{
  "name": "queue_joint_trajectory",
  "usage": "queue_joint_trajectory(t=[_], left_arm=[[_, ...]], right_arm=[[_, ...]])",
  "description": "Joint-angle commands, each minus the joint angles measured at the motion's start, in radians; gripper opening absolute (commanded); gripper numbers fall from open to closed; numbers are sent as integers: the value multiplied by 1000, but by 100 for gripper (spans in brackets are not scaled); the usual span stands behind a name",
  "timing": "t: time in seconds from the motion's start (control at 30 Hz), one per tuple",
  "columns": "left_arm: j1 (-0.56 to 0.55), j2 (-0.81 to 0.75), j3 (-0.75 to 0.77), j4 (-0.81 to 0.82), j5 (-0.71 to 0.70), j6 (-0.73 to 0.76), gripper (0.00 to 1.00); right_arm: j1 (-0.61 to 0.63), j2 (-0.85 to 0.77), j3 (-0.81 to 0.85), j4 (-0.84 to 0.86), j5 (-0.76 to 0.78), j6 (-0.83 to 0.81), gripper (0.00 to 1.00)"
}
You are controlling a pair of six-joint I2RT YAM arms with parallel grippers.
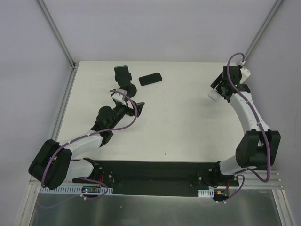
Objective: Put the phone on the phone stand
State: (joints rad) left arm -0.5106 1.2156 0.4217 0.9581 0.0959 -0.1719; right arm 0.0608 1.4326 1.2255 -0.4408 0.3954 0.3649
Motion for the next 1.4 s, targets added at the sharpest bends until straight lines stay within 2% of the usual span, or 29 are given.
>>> queue_joint_trajectory(t=[0.0, 0.1, 0.2, 0.23, 0.3, 0.33, 0.4, 0.43, 0.53, 0.57, 0.6, 0.63, 0.67, 0.73, 0.77, 0.8, 0.9, 1.0, 1.13, 1.37], left_arm=[[-2, -37, 2, 51, -155, 9, 88], [0, -33, -1, 47, -165, 29, 89], [-2, -45, 0, 25, -208, 28, 90], [-2, -48, -1, 19, -220, 23, 90], [0, -56, -6, 13, -237, 19, 91], [1, -56, -6, 13, -237, 17, 91], [6, -51, -8, 14, -237, 5, 91], [9, -50, -9, 14, -237, 0, 91], [18, -44, -9, 7, -243, -3, 91], [21, -44, -8, 2, -245, -6, 91], [29, -41, -6, -1, -245, -17, 92], [30, -38, -4, -4, -231, -23, 92], [34, -34, -3, -2, -226, -21, 92], [35, -27, 0, -4, -217, -23, 92], [35, -27, 2, -5, -213, -23, 92], [35, -24, 2, -5, -211, -26, 92], [37, -19, 5, -5, -203, -37, 91], [35, -14, 15, -30, -219, -57, 90], [35, -21, 14, -38, -232, -60, 89], [35, -53, -6, -41, -285, -58, 89]], right_arm=[[-22, 146, 179, -82, -84, -37, 81], [-26, 224, 267, -125, -99, -11, 81], [3, 319, 325, -32, -311, -8, 78], [49, 388, 353, 5, -370, -6, 78], [95, 468, 458, 22, -385, 24, 78], [135, 544, 498, 51, -459, 40, 78], [166, 603, 525, 156, -510, 116, 77], [194, 644, 519, 316, -535, 153, 76], [246, 765, 580, 547, -553, 270, 63], [258, 805, 632, 563, -550, 287, 57], [273, 846, 685, 567, -546, 304, 47], [301, 929, 800, 567, -535, 324, 42], [315, 968, 848, 570, -524, 336, 39], [352, 1063, 957, 621, -492, 354, 27], [362, 1090, 988, 631, -474, 365, 23], [372, 1138, 1024, 619, -449, 373, 14], [402, 1228, 1147, 572, -333, 419, 1], [431, 1304, 1267, 536, -256, 437, 1], [474, 1351, 1327, 530, -124, 445, 1], [508, 1421, 1398, 507, -29, 505, 1]])
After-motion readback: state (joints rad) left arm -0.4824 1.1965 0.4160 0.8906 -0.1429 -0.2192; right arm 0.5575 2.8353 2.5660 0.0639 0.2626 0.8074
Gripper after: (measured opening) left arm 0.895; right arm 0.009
